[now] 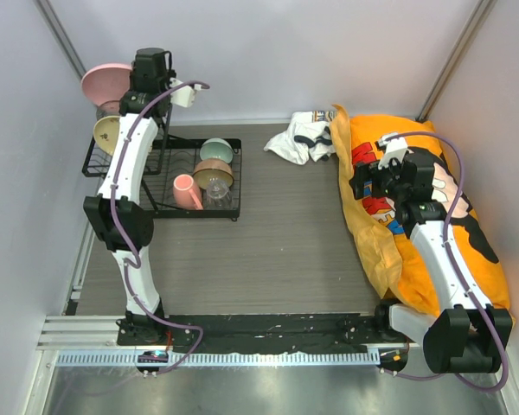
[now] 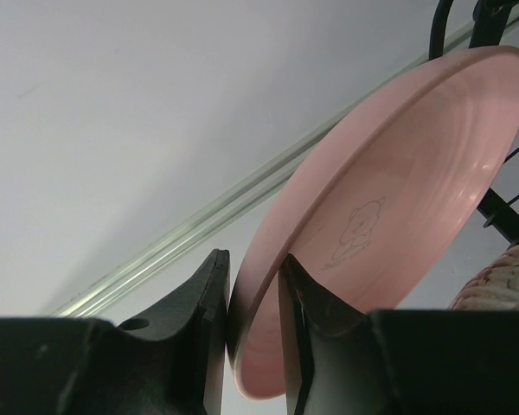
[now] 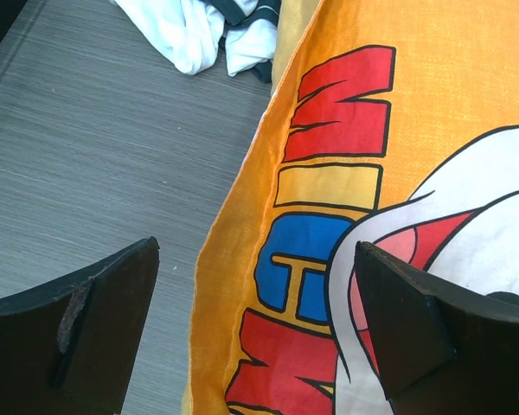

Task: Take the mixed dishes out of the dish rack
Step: Pick up the plate from the dish rack.

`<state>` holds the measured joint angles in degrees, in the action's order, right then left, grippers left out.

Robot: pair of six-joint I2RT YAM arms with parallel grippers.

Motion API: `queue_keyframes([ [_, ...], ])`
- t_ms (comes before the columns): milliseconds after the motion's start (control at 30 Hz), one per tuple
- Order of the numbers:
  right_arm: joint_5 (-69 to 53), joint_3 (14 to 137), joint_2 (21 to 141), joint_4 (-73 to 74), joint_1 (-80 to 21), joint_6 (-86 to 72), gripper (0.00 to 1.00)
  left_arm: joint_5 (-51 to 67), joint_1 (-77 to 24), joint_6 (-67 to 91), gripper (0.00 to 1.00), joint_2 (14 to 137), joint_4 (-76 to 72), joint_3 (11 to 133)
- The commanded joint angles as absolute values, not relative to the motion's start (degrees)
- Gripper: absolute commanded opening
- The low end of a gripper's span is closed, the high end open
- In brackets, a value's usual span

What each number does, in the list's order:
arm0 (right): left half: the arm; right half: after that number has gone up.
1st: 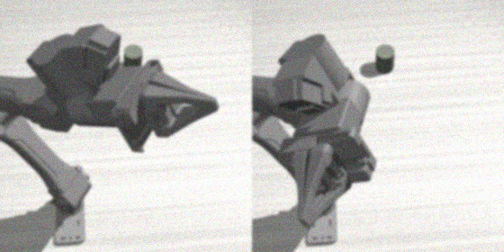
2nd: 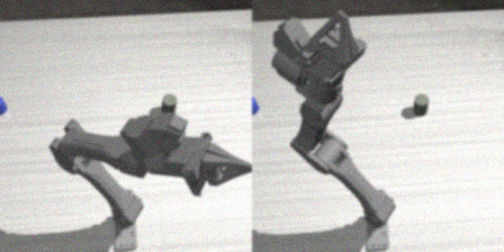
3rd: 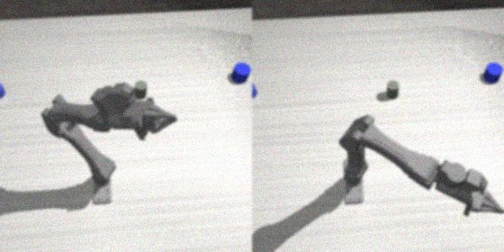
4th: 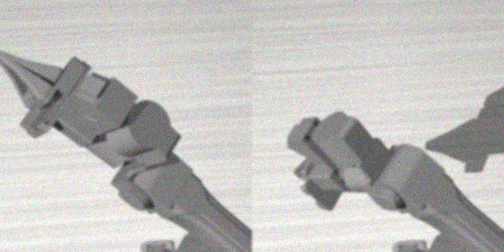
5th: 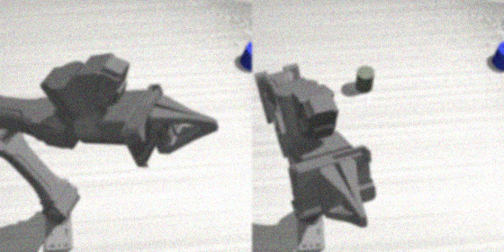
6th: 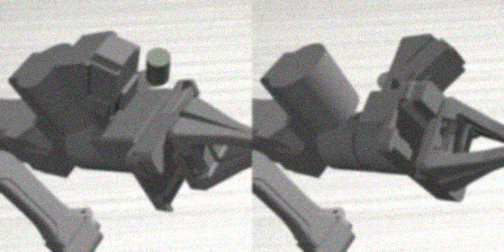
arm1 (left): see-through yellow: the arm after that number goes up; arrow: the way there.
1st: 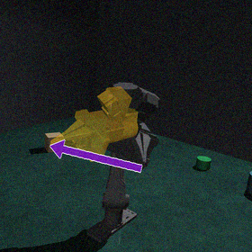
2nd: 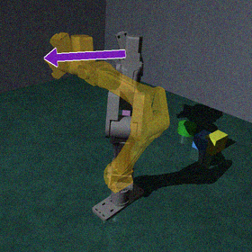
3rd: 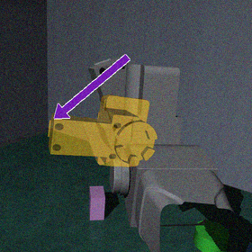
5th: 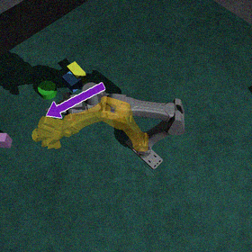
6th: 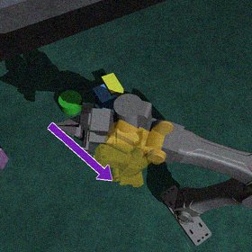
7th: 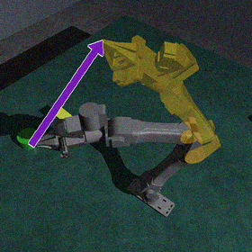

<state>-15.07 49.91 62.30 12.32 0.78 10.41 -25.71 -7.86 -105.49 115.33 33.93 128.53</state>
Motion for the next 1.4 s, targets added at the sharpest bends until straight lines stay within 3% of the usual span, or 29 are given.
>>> queue_keyframes([
  [0, -15.7, 52.6, 62.3, 11.3, 1.0, 10.8, 0.99, -25.1, -7.4, -105.7, 0.01, 111.0, 27.2, 129.3],
  [833, -15.6, 52.8, 63.1, 11.8, 1.0, 10.7, 0.99, -16.5, -9.6, -98.2, 0.00, 102.1, 30.4, 134.9],
  [1033, -15.5, 52.9, 63.2, 11.8, 1.1, 10.7, 1.00, -15.0, -11.4, -89.7, 0.00, 98.4, 32.0, 133.9],
  [1367, -15.5, 53.0, 63.5, 11.9, 1.2, 10.5, 1.00, -10.1, -19.1, -60.6, 0.00, 87.5, 36.0, 126.0],
])
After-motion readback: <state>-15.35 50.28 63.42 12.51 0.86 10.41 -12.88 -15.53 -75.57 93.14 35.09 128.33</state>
